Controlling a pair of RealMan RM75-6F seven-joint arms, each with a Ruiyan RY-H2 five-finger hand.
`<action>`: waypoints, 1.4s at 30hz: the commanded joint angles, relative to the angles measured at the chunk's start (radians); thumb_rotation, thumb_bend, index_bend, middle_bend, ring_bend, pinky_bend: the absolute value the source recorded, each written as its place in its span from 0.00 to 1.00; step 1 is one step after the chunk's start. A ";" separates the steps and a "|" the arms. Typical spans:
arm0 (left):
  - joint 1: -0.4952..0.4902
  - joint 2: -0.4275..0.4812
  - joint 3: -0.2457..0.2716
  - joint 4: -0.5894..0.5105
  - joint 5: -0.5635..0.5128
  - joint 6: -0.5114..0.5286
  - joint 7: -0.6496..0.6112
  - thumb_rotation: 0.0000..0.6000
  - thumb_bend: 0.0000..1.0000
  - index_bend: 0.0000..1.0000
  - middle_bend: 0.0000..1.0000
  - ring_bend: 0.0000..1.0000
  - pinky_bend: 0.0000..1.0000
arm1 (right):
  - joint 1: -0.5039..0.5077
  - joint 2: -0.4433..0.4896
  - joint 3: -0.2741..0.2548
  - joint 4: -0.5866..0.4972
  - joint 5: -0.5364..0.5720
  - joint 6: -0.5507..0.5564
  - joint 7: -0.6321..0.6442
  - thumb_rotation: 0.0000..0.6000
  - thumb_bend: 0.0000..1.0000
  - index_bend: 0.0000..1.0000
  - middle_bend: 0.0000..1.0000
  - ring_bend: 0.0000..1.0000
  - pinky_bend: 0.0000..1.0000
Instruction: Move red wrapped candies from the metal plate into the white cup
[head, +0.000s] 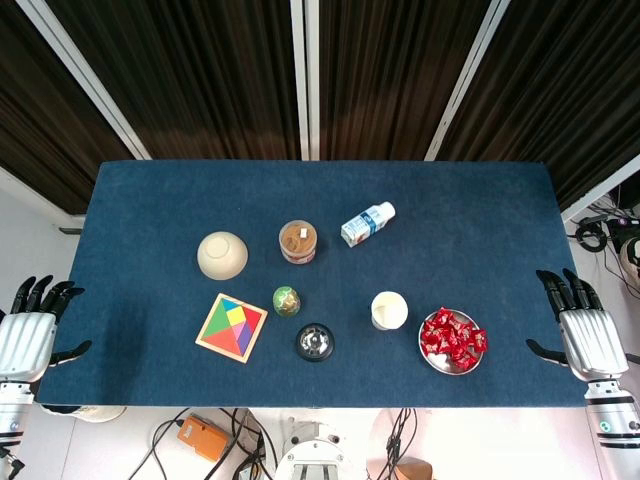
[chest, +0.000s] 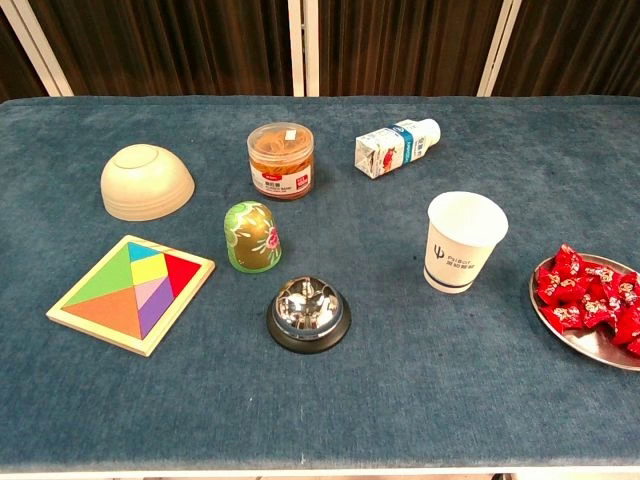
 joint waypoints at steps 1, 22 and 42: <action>0.002 -0.009 -0.002 0.011 -0.001 0.005 -0.003 1.00 0.01 0.23 0.17 0.06 0.00 | 0.003 -0.002 0.000 -0.001 -0.004 -0.001 -0.003 1.00 0.25 0.02 0.17 0.03 0.17; 0.016 -0.013 -0.003 0.009 0.015 0.039 -0.010 1.00 0.01 0.23 0.17 0.06 0.00 | 0.179 -0.135 -0.052 0.121 -0.020 -0.321 -0.076 1.00 0.34 0.45 0.89 1.00 1.00; 0.021 -0.014 -0.009 0.022 0.001 0.036 -0.020 1.00 0.01 0.23 0.17 0.06 0.00 | 0.279 -0.229 -0.068 0.240 -0.039 -0.417 -0.021 1.00 0.44 0.44 0.89 1.00 1.00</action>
